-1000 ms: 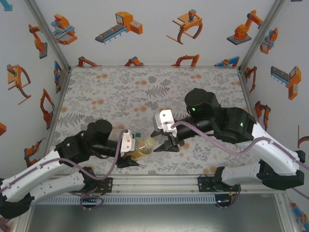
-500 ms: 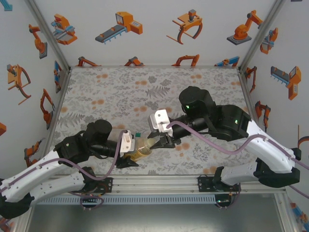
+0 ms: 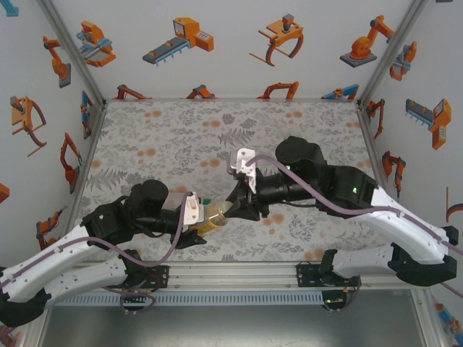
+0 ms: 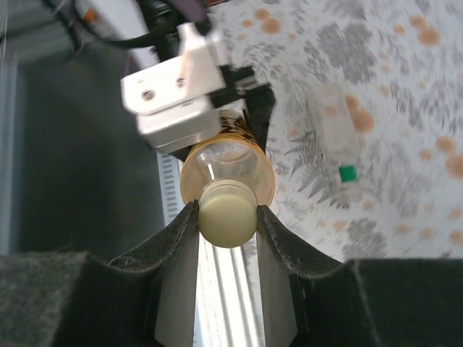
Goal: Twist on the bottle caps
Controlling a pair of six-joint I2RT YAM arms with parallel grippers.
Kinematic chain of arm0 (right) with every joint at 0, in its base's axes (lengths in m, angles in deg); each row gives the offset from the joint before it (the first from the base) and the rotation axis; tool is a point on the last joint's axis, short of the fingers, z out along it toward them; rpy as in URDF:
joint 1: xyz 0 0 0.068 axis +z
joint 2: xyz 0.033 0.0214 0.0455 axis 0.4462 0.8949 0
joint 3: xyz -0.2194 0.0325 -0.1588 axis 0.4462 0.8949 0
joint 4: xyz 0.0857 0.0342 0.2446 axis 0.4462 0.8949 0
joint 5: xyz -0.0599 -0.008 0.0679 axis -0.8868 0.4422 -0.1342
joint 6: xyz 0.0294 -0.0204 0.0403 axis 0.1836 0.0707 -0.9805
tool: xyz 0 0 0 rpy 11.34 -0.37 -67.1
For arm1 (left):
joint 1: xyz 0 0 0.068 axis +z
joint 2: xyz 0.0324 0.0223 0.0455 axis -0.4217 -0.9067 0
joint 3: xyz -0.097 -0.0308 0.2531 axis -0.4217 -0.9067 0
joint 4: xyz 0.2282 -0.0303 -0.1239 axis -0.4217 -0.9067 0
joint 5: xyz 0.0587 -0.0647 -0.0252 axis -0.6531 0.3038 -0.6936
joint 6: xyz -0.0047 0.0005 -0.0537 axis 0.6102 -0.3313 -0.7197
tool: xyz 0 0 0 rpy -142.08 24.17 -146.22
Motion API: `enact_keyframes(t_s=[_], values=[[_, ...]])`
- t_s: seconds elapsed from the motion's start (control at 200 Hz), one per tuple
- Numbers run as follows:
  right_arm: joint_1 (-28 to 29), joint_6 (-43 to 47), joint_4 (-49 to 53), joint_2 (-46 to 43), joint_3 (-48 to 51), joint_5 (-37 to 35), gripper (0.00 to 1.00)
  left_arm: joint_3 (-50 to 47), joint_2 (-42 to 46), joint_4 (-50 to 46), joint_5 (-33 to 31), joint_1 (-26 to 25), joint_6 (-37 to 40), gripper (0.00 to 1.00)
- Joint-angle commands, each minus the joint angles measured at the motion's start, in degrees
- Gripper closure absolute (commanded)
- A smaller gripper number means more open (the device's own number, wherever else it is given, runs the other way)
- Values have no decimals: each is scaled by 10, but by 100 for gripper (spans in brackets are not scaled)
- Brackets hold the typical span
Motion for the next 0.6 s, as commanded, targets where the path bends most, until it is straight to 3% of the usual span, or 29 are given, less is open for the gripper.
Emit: enact_keyframes(t_s=[0.0, 0.145, 0.245, 0.32, 0.476, 0.596], values=[[-2, -247, 18, -2, 48, -160, 100, 11, 13, 85, -57, -1, -43, 100], [-15, -471, 35, 8, 73, -200, 100, 20, 4, 87, -91, 0, -53, 100], [-50, -630, 39, 8, 105, -168, 100, 21, 0, 90, -97, 0, -56, 100], [-50, -660, 18, 0, 130, -181, 99, 17, 1, 98, -97, 0, -56, 100], [-50, -663, 1, 0, 131, -167, 89, 13, 4, 102, -101, 0, -55, 100], [-50, -619, 1, -11, 119, -171, 67, 8, 4, 101, -89, -1, -43, 100]])
